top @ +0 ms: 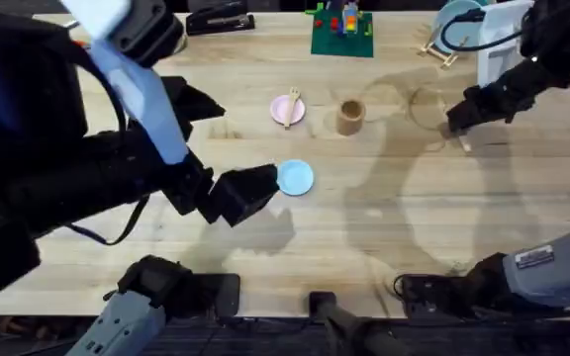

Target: Pick up a utensil and set it on the pink plate, then put the other utensil in the container.

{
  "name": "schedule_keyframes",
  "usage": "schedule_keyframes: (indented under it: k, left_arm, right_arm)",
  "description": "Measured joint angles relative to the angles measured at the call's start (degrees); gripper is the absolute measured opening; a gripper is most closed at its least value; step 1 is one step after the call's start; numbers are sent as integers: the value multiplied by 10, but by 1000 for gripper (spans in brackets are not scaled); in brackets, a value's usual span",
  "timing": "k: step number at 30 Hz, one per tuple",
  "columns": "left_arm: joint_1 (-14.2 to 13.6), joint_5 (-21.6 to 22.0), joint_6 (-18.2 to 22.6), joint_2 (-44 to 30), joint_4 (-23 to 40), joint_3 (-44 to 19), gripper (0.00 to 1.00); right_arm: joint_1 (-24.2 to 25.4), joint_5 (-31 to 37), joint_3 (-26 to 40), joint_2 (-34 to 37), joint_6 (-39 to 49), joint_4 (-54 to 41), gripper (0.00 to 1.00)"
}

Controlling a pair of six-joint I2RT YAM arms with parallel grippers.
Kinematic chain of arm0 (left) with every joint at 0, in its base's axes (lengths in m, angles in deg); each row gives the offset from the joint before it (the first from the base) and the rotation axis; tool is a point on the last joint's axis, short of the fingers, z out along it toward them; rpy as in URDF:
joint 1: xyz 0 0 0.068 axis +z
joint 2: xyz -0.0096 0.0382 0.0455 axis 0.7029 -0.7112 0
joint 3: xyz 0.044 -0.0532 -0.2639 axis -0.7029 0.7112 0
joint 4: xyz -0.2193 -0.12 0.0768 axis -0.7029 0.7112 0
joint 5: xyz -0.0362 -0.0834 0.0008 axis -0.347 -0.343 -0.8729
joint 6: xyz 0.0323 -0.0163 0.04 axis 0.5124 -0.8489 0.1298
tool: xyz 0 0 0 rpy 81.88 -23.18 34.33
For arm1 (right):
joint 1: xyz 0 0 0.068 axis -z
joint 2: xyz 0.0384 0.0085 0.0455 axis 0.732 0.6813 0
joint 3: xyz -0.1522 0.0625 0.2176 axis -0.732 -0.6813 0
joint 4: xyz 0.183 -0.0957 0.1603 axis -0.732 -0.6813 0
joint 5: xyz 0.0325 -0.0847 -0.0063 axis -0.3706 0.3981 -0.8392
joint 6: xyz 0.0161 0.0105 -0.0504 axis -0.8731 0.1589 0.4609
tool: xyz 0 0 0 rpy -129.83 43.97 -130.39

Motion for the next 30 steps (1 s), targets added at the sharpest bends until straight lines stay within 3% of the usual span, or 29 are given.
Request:
schedule_keyframes:
  k: [1, 3, 25, 30]
  left_arm:
    - [0, 0, 0, 0, 0, 0, 995]
    - [0, 0, 0, 0, 0, 0, 995]
    - [0, 0, 0, 0, 0, 0, 995]
    - [0, 0, 0, 0, 0, 0, 995]
  right_arm:
    - [0, 1, 1, 0, -1, 0, 56]
    - [0, 2, 2, 0, 0, 0, 38]
    - [0, 10, 32, -4, 1, -31, 27]
    - [5, -49, 48, -53, 36, -31, 27]
